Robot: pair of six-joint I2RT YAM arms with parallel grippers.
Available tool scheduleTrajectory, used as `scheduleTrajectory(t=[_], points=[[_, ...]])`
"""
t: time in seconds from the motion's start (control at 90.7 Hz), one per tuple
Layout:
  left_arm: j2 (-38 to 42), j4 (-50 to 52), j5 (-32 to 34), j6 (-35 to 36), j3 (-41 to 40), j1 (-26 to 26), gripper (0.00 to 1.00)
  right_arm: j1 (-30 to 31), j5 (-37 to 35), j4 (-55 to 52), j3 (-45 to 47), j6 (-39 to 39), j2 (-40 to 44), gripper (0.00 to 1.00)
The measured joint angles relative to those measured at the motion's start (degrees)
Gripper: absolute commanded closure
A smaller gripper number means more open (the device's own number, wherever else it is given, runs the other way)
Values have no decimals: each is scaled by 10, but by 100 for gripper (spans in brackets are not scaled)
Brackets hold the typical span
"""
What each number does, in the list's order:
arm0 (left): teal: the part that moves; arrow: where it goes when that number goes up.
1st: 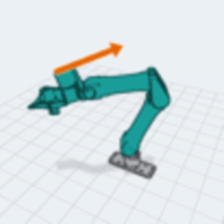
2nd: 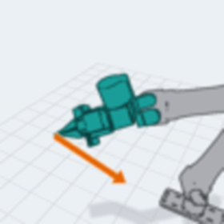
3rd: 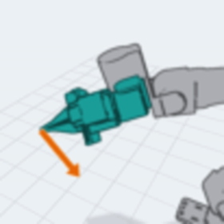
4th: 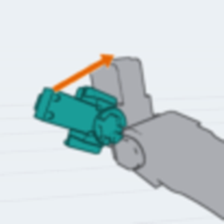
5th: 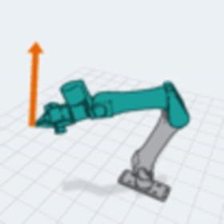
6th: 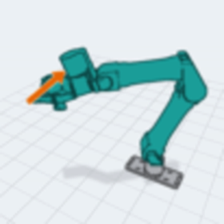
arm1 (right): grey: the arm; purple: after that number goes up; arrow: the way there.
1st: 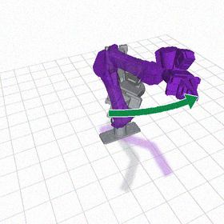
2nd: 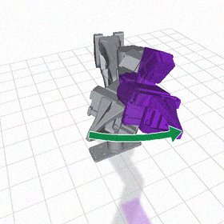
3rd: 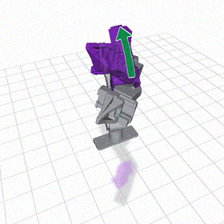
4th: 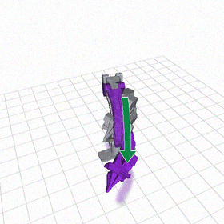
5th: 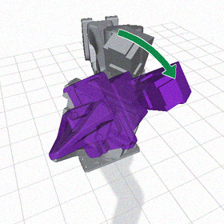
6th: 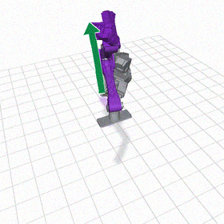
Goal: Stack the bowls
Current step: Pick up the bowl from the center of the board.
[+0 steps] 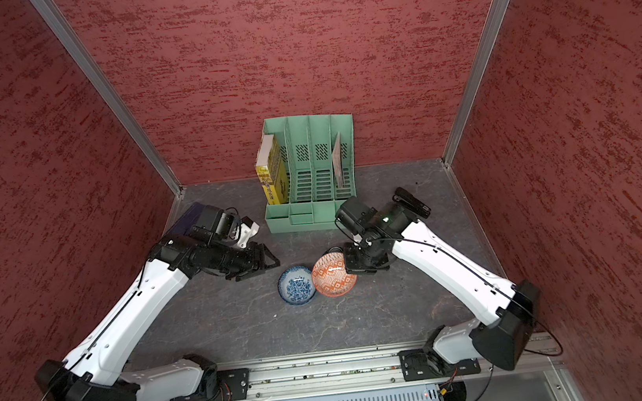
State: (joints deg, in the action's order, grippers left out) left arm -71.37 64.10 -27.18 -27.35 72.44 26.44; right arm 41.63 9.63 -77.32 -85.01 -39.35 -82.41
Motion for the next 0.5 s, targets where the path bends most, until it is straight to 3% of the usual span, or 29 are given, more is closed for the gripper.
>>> scheduleTrajectory(t=[0.253,0.496], points=[[-7,6,1,0,0,14,47,42,17,39,-86,7,-113,100],[-19,10,10,3,-2,28,60,65,31,56,-130,14,-167,100]])
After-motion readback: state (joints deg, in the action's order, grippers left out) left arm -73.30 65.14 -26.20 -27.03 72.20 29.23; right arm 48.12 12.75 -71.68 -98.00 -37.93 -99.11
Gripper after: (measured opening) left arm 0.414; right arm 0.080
